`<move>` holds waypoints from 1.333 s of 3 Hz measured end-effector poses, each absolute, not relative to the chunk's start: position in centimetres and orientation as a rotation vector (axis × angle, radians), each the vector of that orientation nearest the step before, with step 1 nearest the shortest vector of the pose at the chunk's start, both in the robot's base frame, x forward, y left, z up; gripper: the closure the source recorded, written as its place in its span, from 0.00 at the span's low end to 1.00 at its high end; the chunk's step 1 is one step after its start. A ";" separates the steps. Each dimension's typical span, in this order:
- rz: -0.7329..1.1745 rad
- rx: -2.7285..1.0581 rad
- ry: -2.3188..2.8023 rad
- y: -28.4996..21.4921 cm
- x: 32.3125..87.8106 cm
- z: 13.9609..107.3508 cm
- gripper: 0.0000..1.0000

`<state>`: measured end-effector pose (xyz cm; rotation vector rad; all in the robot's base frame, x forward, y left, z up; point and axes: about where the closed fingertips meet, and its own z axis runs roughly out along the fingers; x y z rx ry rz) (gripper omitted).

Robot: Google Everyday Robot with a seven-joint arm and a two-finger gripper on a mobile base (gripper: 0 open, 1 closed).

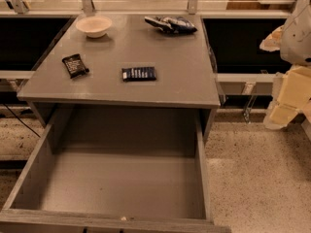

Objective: Place rxbar blueberry into top drawer

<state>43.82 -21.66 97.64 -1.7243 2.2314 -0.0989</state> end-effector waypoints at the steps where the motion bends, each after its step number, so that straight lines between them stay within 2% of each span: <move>1: -0.099 -1.724 2.231 -21.7 43.8 97.6 0.00; 2: -0.135 -1.745 2.228 -20.5 44.8 97.3 0.00; 4: -0.068 -1.922 2.042 -10.8 52.9 96.0 0.00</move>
Offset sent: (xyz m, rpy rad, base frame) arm 0.0246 0.0277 -0.0142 -0.0791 0.0080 0.0188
